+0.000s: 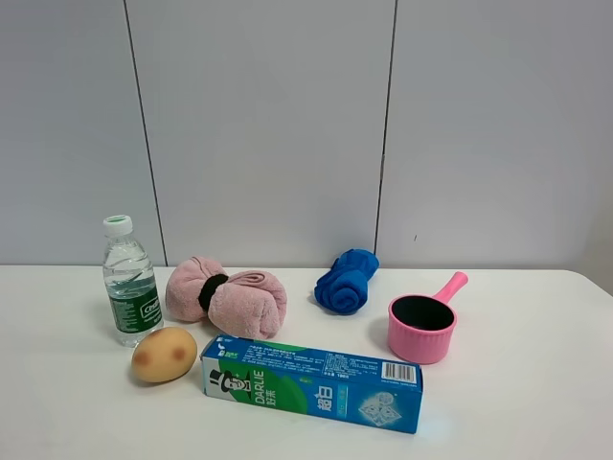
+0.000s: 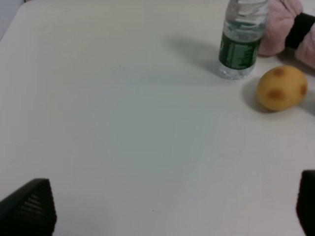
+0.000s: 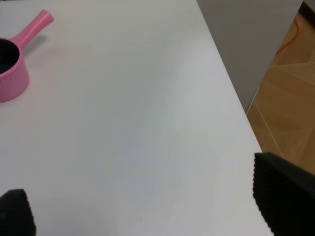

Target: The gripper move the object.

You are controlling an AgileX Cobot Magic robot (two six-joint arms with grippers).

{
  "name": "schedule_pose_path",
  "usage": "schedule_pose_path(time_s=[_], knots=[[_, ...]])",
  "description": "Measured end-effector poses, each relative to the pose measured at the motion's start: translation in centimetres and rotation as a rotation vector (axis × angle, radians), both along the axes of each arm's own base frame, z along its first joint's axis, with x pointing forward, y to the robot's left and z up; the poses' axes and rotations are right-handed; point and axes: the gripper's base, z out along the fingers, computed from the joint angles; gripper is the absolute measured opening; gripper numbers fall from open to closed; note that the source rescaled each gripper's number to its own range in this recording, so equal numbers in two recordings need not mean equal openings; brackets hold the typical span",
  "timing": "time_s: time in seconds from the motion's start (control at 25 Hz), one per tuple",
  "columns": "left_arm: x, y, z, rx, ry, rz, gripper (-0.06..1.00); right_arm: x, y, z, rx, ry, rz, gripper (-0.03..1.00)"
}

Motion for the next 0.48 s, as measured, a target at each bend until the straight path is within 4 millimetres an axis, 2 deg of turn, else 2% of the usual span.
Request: schedule_pose_path(time_s=[0.48], knots=[[0.00,0.00,0.00,0.000,0.000,0.000,1.00,0.00,0.00,0.00,0.000,0.000,0.000,1.00]])
